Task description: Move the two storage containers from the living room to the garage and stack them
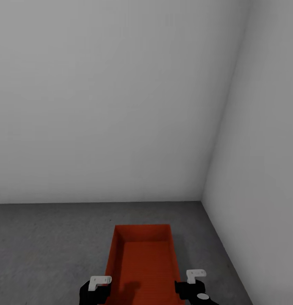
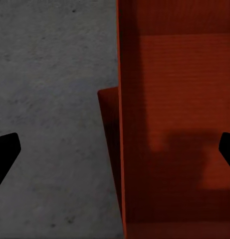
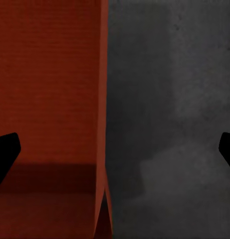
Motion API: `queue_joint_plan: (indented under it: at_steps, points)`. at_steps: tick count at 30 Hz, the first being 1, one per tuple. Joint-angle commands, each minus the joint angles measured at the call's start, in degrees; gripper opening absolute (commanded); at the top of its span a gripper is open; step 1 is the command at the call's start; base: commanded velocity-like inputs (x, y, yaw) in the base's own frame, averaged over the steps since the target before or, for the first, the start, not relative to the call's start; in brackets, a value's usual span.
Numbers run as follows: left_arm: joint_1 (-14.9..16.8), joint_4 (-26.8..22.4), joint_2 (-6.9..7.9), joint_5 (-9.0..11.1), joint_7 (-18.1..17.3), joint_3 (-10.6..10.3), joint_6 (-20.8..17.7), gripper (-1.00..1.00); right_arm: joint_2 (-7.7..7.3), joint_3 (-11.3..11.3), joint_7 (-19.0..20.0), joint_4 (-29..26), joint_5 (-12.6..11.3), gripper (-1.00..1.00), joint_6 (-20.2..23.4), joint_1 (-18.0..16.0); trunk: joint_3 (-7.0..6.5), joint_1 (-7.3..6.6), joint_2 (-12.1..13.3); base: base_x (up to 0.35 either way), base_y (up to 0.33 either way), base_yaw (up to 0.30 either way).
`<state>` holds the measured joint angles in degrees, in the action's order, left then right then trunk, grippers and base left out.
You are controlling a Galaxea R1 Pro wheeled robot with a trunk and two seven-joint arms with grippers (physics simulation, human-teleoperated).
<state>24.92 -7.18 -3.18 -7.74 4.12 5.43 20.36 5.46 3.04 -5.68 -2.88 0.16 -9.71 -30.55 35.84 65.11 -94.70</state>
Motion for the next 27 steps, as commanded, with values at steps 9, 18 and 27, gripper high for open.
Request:
queue_joint_plan:
  at_steps: [9,18,27]
  points:
    - [0.04,0.06,-0.05,-0.61,0.19,0.46,0.19,1.0,-0.01,0.3,-0.29,0.06,0.01,1.0,-0.14,-0.04,-1.57,-1.99,3.6,0.0,0.0,0.0]
    - [0.04,0.06,-0.02,-0.61,0.19,0.46,0.2,1.0,0.0,0.3,-0.29,0.06,0.01,1.0,-0.14,-0.04,-3.18,-3.97,7.21,0.0,0.0,0.0]
    - [0.04,0.06,-0.03,-0.61,0.2,0.46,0.2,1.0,-0.01,0.3,-0.29,0.06,0.01,1.0,-0.14,-0.04,-4.08,-5.06,9.21,0.0,0.0,0.0]
